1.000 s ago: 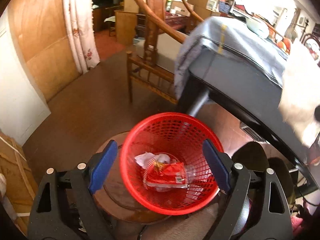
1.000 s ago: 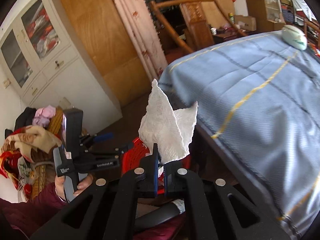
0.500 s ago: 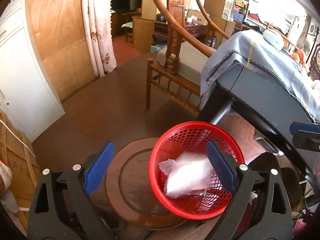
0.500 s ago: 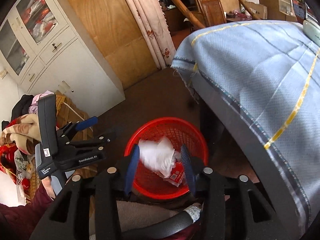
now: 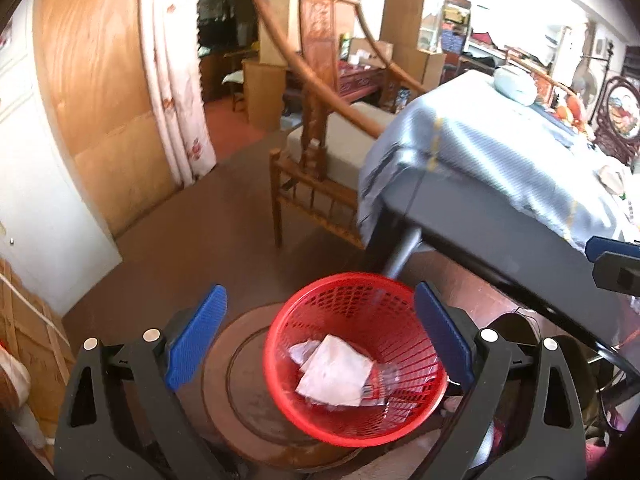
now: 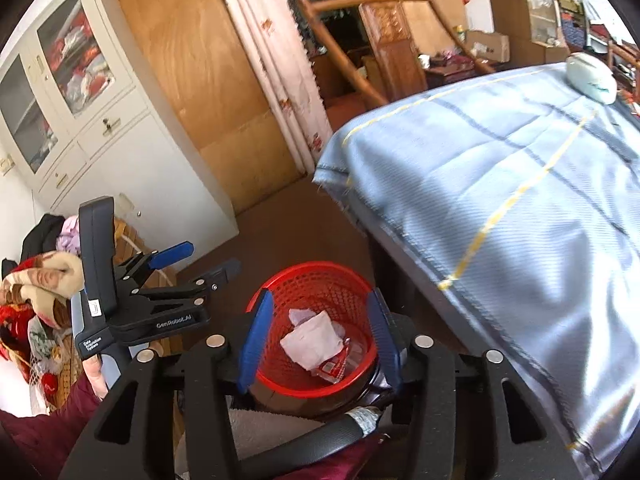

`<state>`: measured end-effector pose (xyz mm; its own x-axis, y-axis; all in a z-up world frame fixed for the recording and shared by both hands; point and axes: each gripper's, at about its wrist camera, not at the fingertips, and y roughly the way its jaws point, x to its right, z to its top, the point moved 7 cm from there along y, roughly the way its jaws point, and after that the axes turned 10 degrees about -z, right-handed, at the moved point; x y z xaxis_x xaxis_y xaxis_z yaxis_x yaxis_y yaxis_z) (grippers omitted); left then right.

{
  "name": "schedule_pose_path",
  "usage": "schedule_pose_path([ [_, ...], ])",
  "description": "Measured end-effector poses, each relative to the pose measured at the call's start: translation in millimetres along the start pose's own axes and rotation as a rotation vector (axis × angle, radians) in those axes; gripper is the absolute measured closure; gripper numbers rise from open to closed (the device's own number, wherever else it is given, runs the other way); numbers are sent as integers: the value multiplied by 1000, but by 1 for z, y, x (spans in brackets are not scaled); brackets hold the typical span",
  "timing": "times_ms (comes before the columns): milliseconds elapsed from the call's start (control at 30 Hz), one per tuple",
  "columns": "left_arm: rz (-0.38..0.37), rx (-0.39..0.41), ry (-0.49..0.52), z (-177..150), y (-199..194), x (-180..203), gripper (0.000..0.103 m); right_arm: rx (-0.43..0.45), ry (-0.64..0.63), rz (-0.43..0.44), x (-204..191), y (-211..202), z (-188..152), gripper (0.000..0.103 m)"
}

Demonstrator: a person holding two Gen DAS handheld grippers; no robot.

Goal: Collect trash
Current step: 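Move both tools back over the table toward the medicine box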

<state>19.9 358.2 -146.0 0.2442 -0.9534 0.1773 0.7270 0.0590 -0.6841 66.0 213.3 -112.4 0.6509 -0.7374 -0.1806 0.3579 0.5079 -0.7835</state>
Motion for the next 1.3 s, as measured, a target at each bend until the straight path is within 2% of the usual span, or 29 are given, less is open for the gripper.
schedule_pose_path([
  [333, -56, 122, 178, 30, -38, 83, 9, 171, 63, -71, 45, -78, -7, 42],
  [500, -88, 185, 286, 35, -57, 136, 8, 252, 105, -111, 67, -117, -14, 38],
  [700, -144, 240, 387, 35, -81, 196, 7, 370, 156, -197, 103, -170, -27, 32],
  [867, -196, 262, 442, 29, -94, 242, 7, 459, 224, -261, 132, -215, -45, 17],
  [1033, -242, 276, 499, 24, -99, 295, 7, 536, 294, -382, 176, -254, -72, 6],
  [1167, -288, 272, 532, 21, -91, 335, 7, 565, 352, -487, 214, -276, -94, 6],
  [1300, -317, 232, 562, 21, -68, 369, 7, 567, 407, -608, 257, -289, -115, 6],
])
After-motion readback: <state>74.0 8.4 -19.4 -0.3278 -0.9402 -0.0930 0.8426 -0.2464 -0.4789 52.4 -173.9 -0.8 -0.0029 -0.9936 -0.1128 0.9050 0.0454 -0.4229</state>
